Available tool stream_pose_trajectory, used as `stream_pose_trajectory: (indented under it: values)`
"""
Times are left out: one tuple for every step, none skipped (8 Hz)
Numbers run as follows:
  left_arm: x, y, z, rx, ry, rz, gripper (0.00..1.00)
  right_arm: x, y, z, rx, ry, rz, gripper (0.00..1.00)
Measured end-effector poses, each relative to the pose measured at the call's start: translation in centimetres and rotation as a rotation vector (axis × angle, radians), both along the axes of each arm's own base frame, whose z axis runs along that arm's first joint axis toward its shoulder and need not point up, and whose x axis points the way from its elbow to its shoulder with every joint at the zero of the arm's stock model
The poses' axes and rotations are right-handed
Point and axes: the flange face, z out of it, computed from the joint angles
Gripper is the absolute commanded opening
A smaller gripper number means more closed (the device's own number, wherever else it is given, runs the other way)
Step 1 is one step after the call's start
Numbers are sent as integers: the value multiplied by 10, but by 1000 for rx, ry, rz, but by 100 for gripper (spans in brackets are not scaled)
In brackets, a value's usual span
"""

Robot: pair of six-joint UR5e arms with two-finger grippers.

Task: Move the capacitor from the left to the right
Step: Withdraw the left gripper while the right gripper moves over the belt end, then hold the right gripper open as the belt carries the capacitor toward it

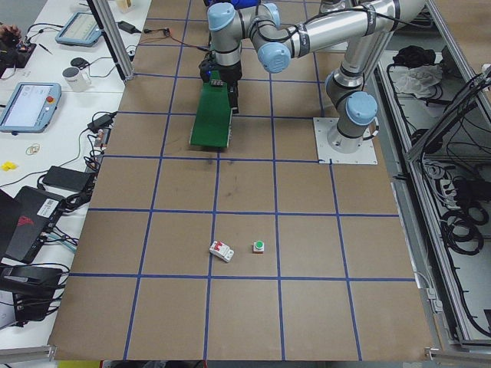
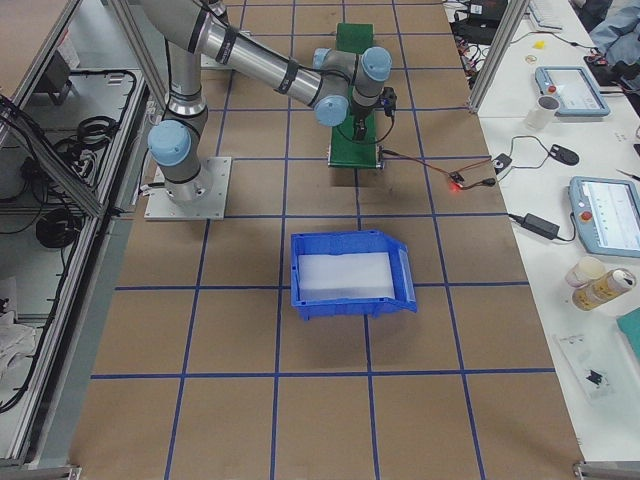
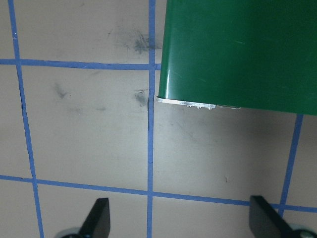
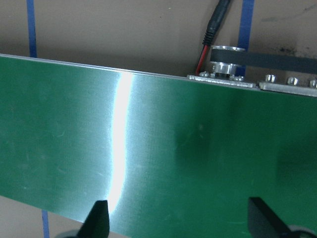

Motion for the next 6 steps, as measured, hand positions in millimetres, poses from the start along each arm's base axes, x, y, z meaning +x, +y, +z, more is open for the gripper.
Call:
stream_pose_trajectory:
  values:
    - [0,0,-1,1,1,0,100,0,0,0,0,0,0,96]
    - [-1,0,0,1,3,-1,100,0,0,0,-1,0,0,96]
    - [-2,0,0,-1,4,-2,100,-1,0,0,-1,2,0,97]
    - [-3,2,3,-6,5,-3,100,-1,0,0,-1,8,1,98]
    - [-6,2,4,-15,20,2,100,-1,-1,0,-2,12,1,98]
    - [-9,2,5,-27,51,21,100,-1,-1,1,-3,14,0,98]
